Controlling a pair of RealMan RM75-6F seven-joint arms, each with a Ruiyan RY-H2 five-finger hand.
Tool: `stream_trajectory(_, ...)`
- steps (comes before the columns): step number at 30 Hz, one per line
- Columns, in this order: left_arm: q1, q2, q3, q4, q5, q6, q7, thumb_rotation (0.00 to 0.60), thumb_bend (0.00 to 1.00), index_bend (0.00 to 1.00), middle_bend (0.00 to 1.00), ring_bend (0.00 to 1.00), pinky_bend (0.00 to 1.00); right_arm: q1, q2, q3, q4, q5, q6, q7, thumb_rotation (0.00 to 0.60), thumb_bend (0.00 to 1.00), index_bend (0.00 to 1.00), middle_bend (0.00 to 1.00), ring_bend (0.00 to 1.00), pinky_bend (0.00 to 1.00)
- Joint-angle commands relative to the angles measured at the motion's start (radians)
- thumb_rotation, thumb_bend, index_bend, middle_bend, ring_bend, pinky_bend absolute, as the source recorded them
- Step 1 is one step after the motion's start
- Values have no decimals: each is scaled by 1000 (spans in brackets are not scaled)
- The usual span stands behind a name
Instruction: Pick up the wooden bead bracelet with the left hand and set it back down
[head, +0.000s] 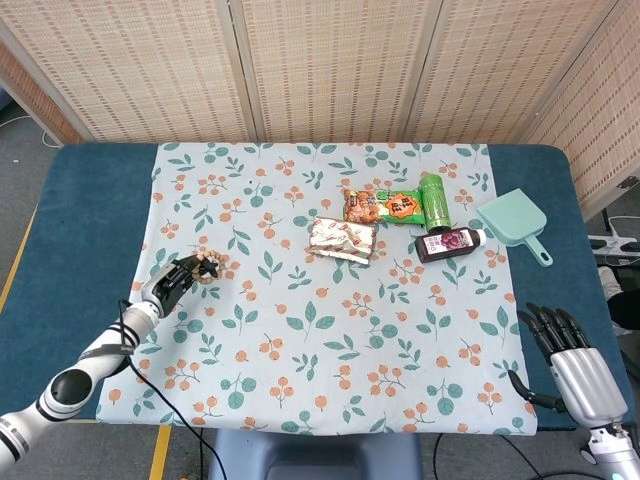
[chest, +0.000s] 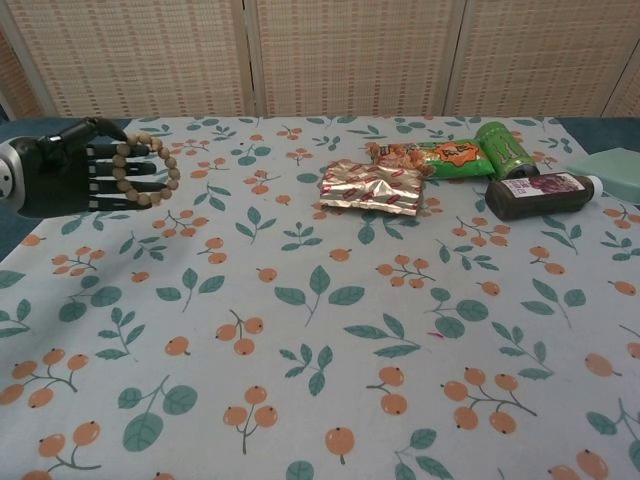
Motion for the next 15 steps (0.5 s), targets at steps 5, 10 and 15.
stream_trajectory(5,-1,5,9,-5,23,6,-12,405,684,554,539,168,0,-1,1,0,-1,-2,5,2,310,321,0,0,0,0)
stream_trajectory(10,-3,11,17,-10,28,0,-27,410,854,555,544,168,0,-3,2,0,-1,-4,8,1,310,321,0,0,0,0)
stream_trajectory(15,-2,23,28,-24,37,-25,-36,536,1000,524,544,168,0,-3,2,0,-1,-4,9,2,310,321,0,0,0,0)
